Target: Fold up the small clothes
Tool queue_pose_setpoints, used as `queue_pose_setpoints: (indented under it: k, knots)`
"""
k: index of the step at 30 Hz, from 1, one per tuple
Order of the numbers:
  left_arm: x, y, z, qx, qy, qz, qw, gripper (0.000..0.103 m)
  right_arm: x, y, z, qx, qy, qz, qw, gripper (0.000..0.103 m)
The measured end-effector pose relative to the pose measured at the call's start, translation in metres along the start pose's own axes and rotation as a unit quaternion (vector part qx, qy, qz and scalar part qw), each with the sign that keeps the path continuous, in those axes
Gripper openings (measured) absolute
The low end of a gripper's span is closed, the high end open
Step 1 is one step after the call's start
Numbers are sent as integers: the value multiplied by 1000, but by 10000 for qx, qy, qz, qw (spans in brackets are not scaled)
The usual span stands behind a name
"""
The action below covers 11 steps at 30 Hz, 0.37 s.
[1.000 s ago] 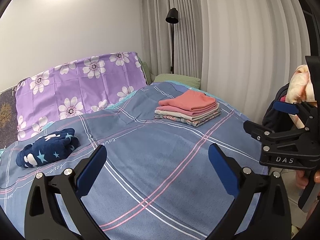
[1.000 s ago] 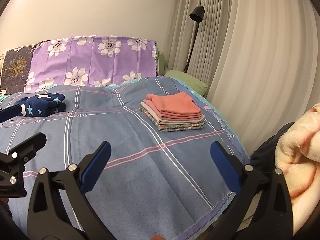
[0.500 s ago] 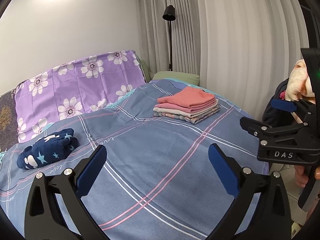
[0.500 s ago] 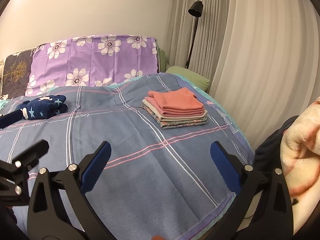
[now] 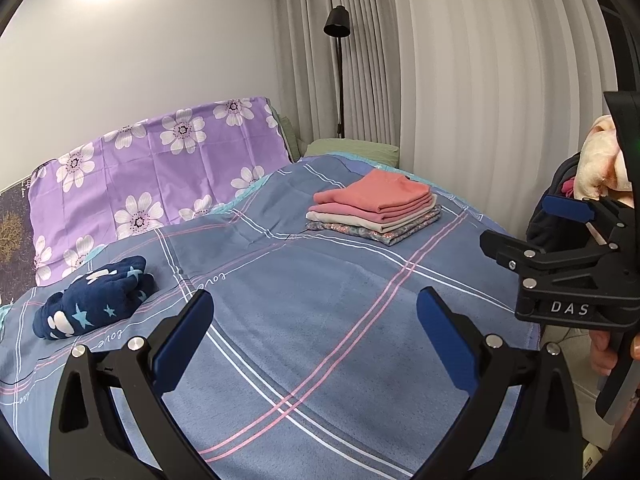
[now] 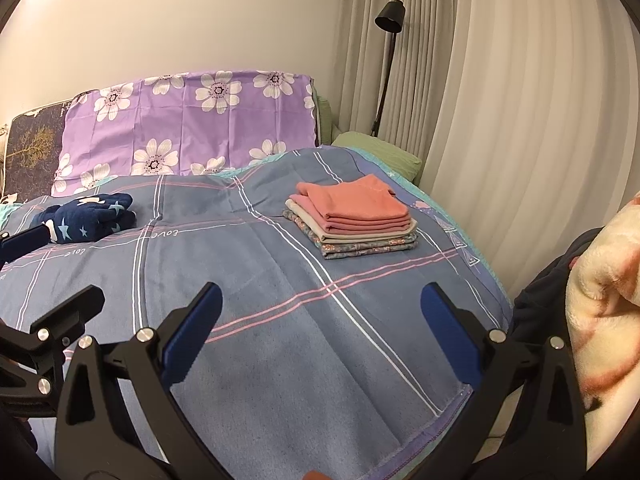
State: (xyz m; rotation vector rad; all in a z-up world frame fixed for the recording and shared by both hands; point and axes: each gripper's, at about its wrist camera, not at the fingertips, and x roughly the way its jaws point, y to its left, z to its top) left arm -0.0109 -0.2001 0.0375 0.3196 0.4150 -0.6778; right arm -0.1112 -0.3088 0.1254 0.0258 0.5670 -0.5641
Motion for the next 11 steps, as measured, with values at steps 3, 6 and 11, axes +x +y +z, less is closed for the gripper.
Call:
queue_pose_setpoints:
  k: [3, 6, 11]
  knots:
    - [1, 1, 0, -7, 10, 0, 10000, 102, 0, -1, 0, 24, 4, 7, 10000, 101]
    - [2, 2, -1, -18, 25, 15, 10000, 102, 2, -1, 1, 59, 1, 27, 10000, 101]
    - [6, 4, -3, -32, 68, 27, 10000, 102, 7, -5, 0, 107, 30, 43, 9999, 101]
